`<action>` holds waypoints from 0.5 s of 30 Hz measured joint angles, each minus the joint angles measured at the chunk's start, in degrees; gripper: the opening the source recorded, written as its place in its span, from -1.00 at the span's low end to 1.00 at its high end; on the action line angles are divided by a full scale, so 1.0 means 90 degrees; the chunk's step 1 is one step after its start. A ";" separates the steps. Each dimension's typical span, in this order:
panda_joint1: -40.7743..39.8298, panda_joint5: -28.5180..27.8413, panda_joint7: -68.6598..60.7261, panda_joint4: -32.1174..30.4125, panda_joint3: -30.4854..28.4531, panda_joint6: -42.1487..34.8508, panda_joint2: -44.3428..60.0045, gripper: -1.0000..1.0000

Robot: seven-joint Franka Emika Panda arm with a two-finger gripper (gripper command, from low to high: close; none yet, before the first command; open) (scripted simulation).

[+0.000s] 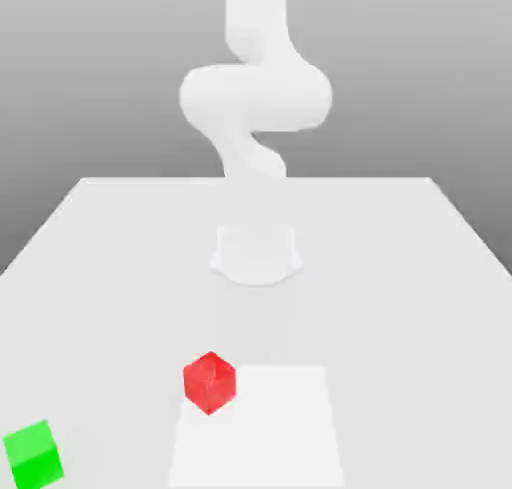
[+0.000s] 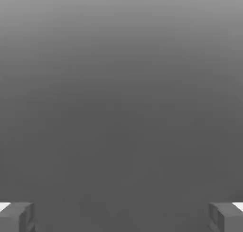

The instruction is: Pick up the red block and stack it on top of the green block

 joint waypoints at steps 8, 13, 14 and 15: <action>-0.0911 -0.0385 0.1698 -0.1252 0.0515 0.1157 0.1837 0.00; -0.1315 -0.0464 0.2683 -0.2056 0.0578 0.1913 0.3036 0.00; -0.1372 -0.0434 0.2863 -0.2230 0.0565 0.2084 0.3295 0.00; -0.1415 -0.0372 0.3028 -0.2410 0.0541 0.2263 0.3565 0.00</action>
